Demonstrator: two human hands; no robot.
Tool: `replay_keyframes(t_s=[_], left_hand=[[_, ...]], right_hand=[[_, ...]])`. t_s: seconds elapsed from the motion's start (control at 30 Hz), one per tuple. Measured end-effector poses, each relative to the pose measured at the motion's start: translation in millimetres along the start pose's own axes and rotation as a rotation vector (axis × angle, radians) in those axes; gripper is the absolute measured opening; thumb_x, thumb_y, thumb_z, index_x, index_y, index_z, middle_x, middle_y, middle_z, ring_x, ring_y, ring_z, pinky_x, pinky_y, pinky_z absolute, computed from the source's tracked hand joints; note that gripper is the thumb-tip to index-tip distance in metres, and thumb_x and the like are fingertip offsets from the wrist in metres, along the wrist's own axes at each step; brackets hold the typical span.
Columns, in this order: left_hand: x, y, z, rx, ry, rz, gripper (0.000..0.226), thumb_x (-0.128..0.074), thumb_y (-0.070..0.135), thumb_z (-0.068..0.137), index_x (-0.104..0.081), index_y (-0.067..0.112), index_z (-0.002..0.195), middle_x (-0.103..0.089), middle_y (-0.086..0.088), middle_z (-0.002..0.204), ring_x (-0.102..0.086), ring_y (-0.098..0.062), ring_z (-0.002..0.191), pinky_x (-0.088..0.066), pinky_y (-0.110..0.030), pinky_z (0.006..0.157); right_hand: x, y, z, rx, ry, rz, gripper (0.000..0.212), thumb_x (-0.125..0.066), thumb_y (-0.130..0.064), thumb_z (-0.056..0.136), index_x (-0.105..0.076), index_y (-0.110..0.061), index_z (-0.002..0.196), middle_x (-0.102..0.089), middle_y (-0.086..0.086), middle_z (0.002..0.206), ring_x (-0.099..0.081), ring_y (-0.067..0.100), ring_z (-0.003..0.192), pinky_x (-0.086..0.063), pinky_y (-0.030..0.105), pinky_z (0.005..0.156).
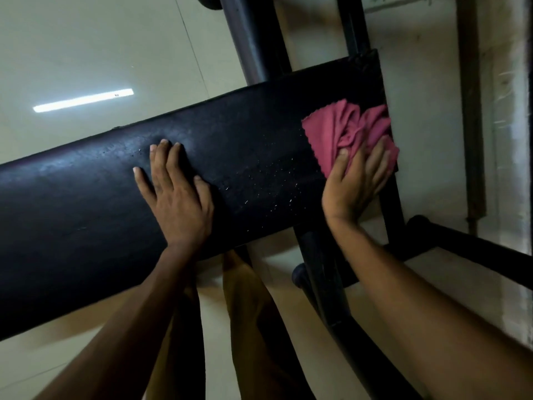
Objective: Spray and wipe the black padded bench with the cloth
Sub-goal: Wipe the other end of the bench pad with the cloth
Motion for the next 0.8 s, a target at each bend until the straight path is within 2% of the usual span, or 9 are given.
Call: replay_keyframes(t_s=[0.13,0.3,0.4,0.53,0.6,0.7,0.77,0.8], left_hand=[[-1,-1,1,-0.006,0.012,0.005,0.061,-0.047,0.021,0.095,-0.031,0.010,0.153,-0.025,-0.007,0.164,-0.011,-0.021,0.156,0.003,-0.050,0.126],[-2,-2,0,-0.026,0.030,0.017,0.061,-0.046,0.023,0.095,-0.031,0.011,0.153,-0.026,-0.008,0.164,-0.012,-0.020,0.156,0.003,-0.049,0.126],[-4,-2,-2,-0.034,0.059,0.041,0.061,-0.046,0.023,0.094,-0.031,0.011,0.153,-0.026,-0.008,0.164,-0.013,-0.020,0.156,0.003,-0.049,0.126],[-5,-3,1,-0.041,0.092,0.093,0.063,-0.048,0.024,0.093,-0.031,0.012,0.152,-0.027,-0.008,0.163,-0.014,-0.020,0.155,0.000,-0.050,0.126],[-5,-3,3,-0.045,0.099,0.086,0.063,-0.049,0.023,0.092,-0.032,0.011,0.151,-0.027,-0.009,0.163,-0.013,-0.020,0.155,0.000,-0.049,0.125],[-4,-5,3,-0.040,0.090,0.087,0.063,-0.048,0.023,0.092,-0.032,0.010,0.152,-0.026,-0.009,0.163,-0.012,-0.019,0.155,0.005,-0.045,0.125],[-5,-6,3,-0.043,0.075,0.086,0.062,-0.047,0.024,0.093,-0.031,0.010,0.152,-0.026,-0.009,0.164,-0.012,-0.019,0.155,0.008,-0.042,0.125],[-5,-7,4,-0.044,0.070,0.085,0.062,-0.046,0.025,0.094,-0.030,0.011,0.152,-0.025,-0.009,0.164,-0.011,-0.019,0.156,0.009,-0.041,0.125]], right_hand=[[-15,-20,-70,0.179,-0.086,-0.046,0.055,-0.029,-0.044,0.104,-0.026,-0.030,0.157,-0.021,0.013,0.167,-0.013,0.037,0.155,-0.009,0.060,0.124],[-23,-41,-65,0.493,-0.198,-0.217,0.061,-0.031,-0.050,0.102,-0.020,-0.033,0.159,-0.017,0.014,0.168,-0.011,0.040,0.155,-0.009,0.067,0.121],[-29,-69,-26,0.635,-0.232,-0.235,0.061,-0.031,-0.052,0.102,-0.022,-0.036,0.160,-0.017,0.011,0.169,-0.012,0.038,0.156,-0.010,0.066,0.122],[-41,-123,18,0.549,-0.135,-0.228,0.060,-0.023,-0.055,0.101,-0.030,-0.036,0.158,-0.024,0.010,0.167,-0.018,0.036,0.155,-0.009,0.063,0.123],[-41,-135,11,0.514,-0.084,-0.215,0.059,-0.027,-0.055,0.102,-0.035,-0.034,0.156,-0.029,0.011,0.165,-0.023,0.037,0.153,-0.012,0.063,0.122],[-42,-130,-40,0.711,-0.151,-0.176,0.056,-0.033,-0.052,0.104,-0.034,-0.034,0.157,-0.027,0.011,0.166,-0.020,0.036,0.154,-0.010,0.062,0.123],[-41,-107,-73,0.863,-0.242,-0.187,0.055,-0.035,-0.048,0.105,-0.033,-0.032,0.157,-0.024,0.010,0.167,-0.016,0.034,0.156,-0.006,0.057,0.126],[-39,-91,-80,0.882,-0.270,-0.192,0.056,-0.037,-0.046,0.104,-0.033,-0.032,0.157,-0.024,0.010,0.168,-0.014,0.032,0.156,-0.003,0.054,0.127]])
Point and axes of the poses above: each hand's wrist, its own z-axis towards the middle knuckle, its own x-axis out of the back of the hand, y = z × x, the point moved 10 cm from there along z, towards the middle knuckle
